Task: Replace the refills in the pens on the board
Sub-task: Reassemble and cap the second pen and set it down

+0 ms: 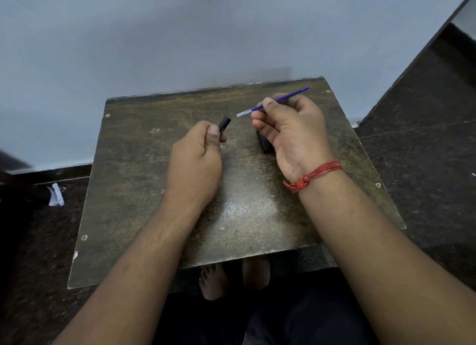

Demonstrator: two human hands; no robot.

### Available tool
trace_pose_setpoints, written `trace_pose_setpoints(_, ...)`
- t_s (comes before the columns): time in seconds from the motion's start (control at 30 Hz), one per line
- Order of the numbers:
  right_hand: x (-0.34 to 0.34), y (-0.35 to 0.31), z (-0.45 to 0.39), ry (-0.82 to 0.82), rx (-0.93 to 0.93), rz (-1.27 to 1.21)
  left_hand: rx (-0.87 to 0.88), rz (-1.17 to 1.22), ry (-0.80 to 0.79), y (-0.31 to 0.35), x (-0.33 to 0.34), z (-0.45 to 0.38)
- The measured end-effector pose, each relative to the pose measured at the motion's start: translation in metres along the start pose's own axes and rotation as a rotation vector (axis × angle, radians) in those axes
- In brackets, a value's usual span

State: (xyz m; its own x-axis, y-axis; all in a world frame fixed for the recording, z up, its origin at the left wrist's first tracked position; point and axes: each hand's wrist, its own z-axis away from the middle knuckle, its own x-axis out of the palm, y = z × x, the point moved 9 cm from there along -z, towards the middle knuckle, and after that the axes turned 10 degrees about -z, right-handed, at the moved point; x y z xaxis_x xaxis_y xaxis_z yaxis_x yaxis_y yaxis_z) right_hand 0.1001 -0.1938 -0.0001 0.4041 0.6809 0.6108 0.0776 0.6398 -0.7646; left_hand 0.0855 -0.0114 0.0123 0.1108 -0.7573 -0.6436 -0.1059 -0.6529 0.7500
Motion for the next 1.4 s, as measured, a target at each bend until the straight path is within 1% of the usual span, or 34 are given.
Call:
trace_pose_setpoints(0.1, 0.001, 0.0, 0.0, -0.015, -0.006, -0.001, 0.017, -0.021, -0.012, 0.003, 0.001, 0.001)
trace_pose_setpoints(0.27, 0.006, -0.002, 0.002, -0.075, -0.041, 0.121, 0.021, -0.023, -0.016, 0.002, 0.001, 0.0)
trace_pose_setpoints(0.63, 0.006, -0.008, 0.001, -0.111, -0.09, 0.22, 0.03, -0.023, -0.035, 0.002, 0.005, 0.0)
trace_pose_setpoints(0.7, 0.01, -0.006, 0.003, -0.151, -0.087, 0.308, 0.033, -0.024, -0.044, 0.003, 0.006, 0.0)
trace_pose_setpoints(0.77, 0.017, 0.0, 0.006, -0.233, -0.073, 0.435, 0.043, -0.029, -0.046, 0.003, 0.007, 0.0)
trace_pose_setpoints(0.83, 0.022, 0.006, 0.008, -0.29, -0.053, 0.498, 0.048, -0.03, -0.042, 0.003, 0.007, 0.0)
trace_pose_setpoints(0.9, 0.021, 0.006, 0.007, -0.276, -0.05, 0.49, 0.047, -0.024, -0.037, 0.002, 0.006, 0.0)
trace_pose_setpoints(1.03, 0.009, -0.005, 0.002, -0.174, -0.076, 0.406, 0.048, -0.029, -0.062, 0.004, 0.007, 0.001)
trace_pose_setpoints(1.1, 0.008, -0.008, 0.003, -0.164, -0.097, 0.402, 0.053, -0.027, -0.076, 0.005, 0.008, 0.002)
trace_pose_setpoints(1.33, 0.014, -0.009, 0.005, -0.227, -0.122, 0.532, 0.039, -0.023, -0.069, 0.003, 0.007, 0.002)
trace_pose_setpoints(1.4, 0.01, -0.02, 0.002, -0.194, -0.216, 0.695, 0.039, -0.025, -0.068, 0.003, 0.007, 0.001)
